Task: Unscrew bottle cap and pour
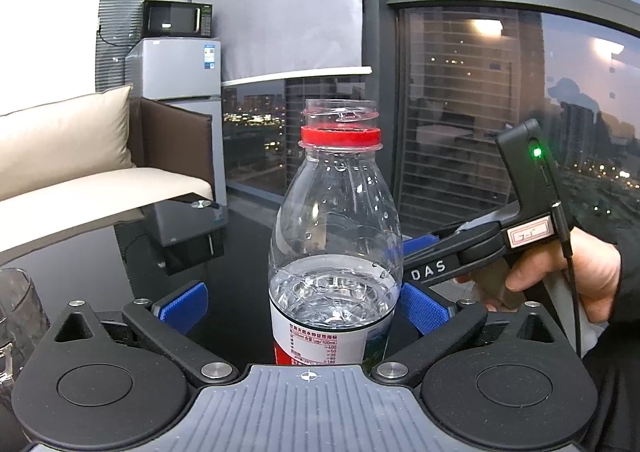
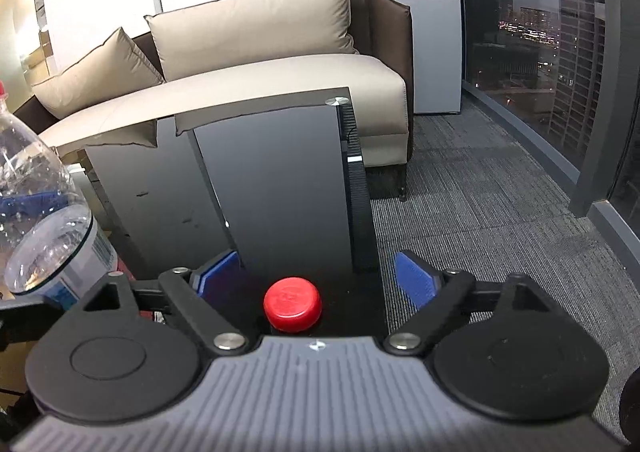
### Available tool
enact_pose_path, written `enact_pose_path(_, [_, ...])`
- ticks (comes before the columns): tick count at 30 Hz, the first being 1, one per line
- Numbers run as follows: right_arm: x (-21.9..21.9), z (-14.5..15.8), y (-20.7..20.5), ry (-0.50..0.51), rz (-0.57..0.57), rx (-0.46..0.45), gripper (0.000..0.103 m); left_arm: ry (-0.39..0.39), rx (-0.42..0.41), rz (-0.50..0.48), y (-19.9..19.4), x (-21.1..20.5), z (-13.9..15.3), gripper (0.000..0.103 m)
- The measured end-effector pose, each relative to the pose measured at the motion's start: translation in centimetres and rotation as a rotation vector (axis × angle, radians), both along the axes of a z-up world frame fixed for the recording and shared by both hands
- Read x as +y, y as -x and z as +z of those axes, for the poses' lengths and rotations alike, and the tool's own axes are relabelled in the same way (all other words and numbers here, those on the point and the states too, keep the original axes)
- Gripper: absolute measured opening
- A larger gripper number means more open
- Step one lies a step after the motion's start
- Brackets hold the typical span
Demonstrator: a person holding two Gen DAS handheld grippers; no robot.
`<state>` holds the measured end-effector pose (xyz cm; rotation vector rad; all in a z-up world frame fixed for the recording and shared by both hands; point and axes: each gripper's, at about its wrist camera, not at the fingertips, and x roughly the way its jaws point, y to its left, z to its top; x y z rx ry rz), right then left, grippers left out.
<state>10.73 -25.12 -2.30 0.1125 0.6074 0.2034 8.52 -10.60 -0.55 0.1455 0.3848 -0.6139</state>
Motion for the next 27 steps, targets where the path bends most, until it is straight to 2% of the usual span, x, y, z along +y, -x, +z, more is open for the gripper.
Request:
enact_pose_path(10, [0.20,0.13,0.26,-0.005,-0.005,-0.008,0.099,-0.006,-0.001,0.004,0.16,0.02,0.02,0.102])
enact_pose_path(27, [0.49,0.25,0.52,0.001,0.001,-0.015,0.100,-0.022,-0.007,0.004,0.47,-0.10,-0.18,0.102])
